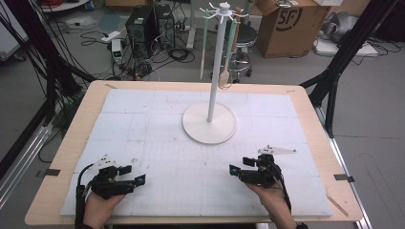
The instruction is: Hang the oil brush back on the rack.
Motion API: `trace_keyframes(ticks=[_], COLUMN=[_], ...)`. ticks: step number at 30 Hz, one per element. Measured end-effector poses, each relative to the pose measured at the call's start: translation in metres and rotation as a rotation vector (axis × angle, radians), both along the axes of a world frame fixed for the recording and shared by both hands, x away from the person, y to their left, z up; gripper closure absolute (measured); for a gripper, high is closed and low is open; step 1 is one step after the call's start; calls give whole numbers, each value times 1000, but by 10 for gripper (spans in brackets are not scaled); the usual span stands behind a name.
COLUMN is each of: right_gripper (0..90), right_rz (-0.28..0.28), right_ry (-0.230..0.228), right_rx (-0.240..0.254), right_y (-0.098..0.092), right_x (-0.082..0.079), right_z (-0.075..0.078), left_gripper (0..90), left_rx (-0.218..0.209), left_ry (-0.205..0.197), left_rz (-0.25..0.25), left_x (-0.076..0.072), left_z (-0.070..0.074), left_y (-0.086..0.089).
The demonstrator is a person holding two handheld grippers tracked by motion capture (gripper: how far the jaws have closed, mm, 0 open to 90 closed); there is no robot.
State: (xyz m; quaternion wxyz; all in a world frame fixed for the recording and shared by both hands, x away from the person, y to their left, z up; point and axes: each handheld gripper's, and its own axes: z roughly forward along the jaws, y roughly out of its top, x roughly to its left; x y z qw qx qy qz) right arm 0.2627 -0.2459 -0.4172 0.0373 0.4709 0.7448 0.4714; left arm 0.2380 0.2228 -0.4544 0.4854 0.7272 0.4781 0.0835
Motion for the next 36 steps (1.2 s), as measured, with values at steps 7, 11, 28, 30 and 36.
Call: trace_keyframes(ticks=[7, 11, 28, 30, 36], right_gripper=[241, 241, 241, 241, 244], right_rz=[-9, -14, -27, -26, -35], right_ry=[11, 15, 4, 10, 11], right_rx=[22, 36, 37, 37, 47], right_y=[0, -2, -6, -6, -8], right_x=[-8, -11, -13, -13, -13], right_z=[-15, -18, -23, -24, -24], left_gripper=[213, 212, 212, 212, 212], left_rx=[5, 13, 18, 18, 22], left_ry=[-20, -34, -36, -35, -35], left_rz=[-14, -10, -17, -15, -17], left_x=[-3, -4, -4, -4, -4], left_z=[5, 7, 6, 6, 6], left_y=[-2, -3, -5, -5, -6])
